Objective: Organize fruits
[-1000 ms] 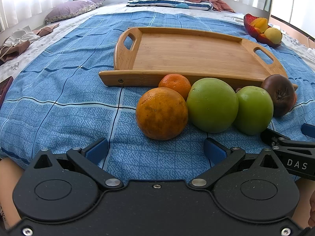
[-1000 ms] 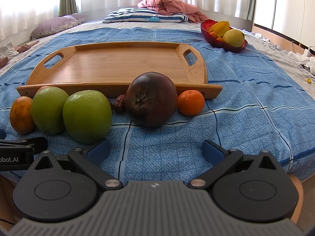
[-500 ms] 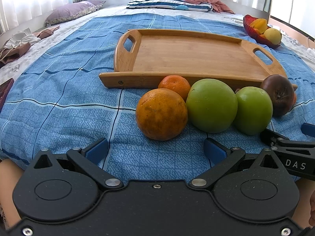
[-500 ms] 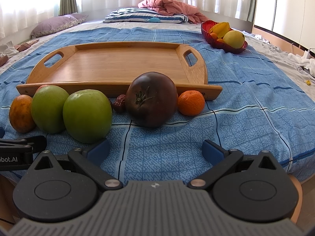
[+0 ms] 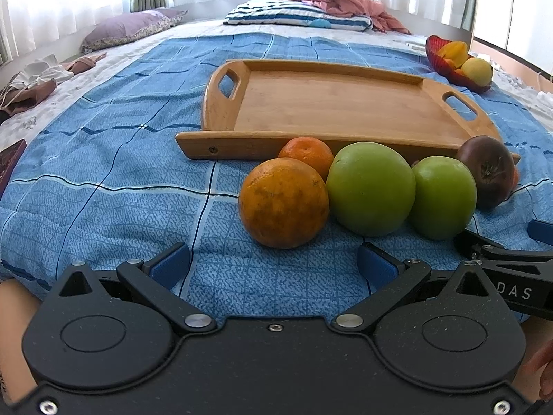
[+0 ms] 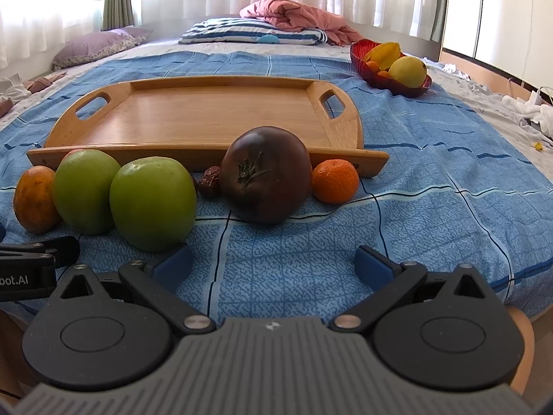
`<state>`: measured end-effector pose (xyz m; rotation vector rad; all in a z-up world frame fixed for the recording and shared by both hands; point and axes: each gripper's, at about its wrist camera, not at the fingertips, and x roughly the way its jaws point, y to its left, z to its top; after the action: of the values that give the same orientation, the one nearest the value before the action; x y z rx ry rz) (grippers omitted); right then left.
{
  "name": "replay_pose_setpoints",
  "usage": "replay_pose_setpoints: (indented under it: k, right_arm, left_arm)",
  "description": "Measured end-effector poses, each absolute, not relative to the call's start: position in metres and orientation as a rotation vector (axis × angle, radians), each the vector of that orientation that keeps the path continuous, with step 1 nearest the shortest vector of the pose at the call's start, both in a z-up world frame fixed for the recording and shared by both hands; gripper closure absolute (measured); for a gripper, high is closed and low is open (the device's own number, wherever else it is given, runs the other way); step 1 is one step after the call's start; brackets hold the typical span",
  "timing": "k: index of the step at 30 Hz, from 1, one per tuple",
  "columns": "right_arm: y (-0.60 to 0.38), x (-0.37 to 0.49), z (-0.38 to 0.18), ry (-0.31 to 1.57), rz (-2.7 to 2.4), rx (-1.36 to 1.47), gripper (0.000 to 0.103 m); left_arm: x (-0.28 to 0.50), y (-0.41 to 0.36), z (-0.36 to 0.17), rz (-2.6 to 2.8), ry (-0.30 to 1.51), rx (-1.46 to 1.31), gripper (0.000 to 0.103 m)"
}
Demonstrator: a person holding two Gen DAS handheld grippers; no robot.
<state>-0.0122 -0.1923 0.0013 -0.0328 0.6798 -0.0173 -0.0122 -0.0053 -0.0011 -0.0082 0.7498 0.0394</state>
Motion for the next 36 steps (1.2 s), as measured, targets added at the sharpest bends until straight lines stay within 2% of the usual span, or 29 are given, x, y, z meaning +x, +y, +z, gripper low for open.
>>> replay_pose_setpoints:
  k: [10, 17, 23, 24, 26, 28, 31, 36]
  right_arm:
    - [-0.193, -0.019, 0.001, 0.623, -0.011, -0.042, 0.000]
    - [-0.199, -0.027, 0.006, 0.580, 0.015, 0.015, 0.001]
    - [-0.210, -0.031, 0.020, 0.524, 0.048, 0.061, 0.014]
    - [-0.212, -0.029, 0.022, 0.516, 0.045, 0.071, 0.019]
    - [-0.215, -0.024, 0.025, 0.514, 0.038, 0.079, 0.027]
    - [-0.216, -0.018, 0.027, 0.513, 0.033, 0.068, 0.039]
    - [-0.214, -0.011, 0.028, 0.507, 0.025, 0.036, 0.044]
    - [-0.208, -0.004, 0.028, 0.504, 0.052, -0.004, 0.044]
  left_arm:
    - [-0.012, -0.002, 0.004, 0.015, 0.745, -0.030, 0.000]
    - [-0.017, -0.001, 0.014, -0.010, 0.702, -0.029, 0.007]
    - [-0.026, 0.000, 0.023, -0.020, 0.649, -0.001, 0.022]
    - [-0.027, 0.001, 0.025, -0.016, 0.639, 0.003, 0.025]
    - [-0.031, 0.004, 0.028, -0.009, 0.614, 0.000, 0.036]
    - [-0.033, 0.007, 0.029, -0.013, 0.608, -0.009, 0.040]
    - [-0.032, 0.008, 0.026, -0.036, 0.620, -0.018, 0.043]
    - [-0.027, 0.006, 0.020, -0.066, 0.653, -0.038, 0.045]
